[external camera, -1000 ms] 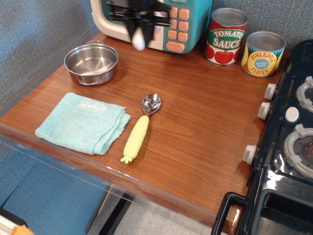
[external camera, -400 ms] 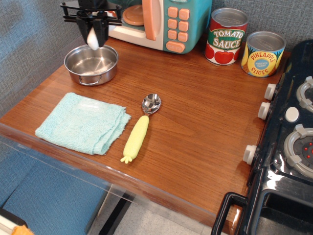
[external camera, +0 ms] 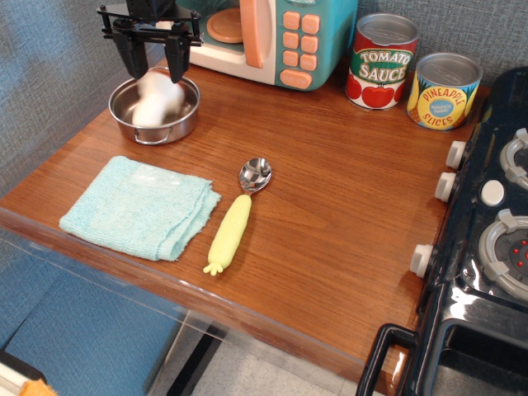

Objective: Drop the mushroom into the pot.

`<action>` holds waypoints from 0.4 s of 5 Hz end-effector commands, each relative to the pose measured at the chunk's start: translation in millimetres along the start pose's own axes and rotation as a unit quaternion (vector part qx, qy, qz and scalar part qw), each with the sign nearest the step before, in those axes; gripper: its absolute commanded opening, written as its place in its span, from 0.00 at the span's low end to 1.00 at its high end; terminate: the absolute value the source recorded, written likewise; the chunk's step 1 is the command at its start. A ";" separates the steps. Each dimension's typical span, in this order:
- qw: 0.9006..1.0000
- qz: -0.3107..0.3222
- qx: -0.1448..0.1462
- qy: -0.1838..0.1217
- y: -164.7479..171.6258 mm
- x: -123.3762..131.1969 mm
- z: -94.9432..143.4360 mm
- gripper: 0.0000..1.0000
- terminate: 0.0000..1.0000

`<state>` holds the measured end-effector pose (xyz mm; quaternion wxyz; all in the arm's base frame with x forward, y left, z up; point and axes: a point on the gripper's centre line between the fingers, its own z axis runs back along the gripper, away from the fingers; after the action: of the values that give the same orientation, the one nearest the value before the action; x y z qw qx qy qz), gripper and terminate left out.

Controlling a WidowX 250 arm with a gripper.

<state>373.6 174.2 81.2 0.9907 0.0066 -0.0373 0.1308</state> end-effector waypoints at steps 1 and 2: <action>1.000 -0.015 0.009 -0.022 -6.2 -1.1 16.8 1.00 0.00; 1.000 -0.024 0.001 -0.012 -5.9 -1.1 16.6 1.00 0.00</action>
<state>369.2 165.8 75.3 0.9941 0.0026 -0.0193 0.1068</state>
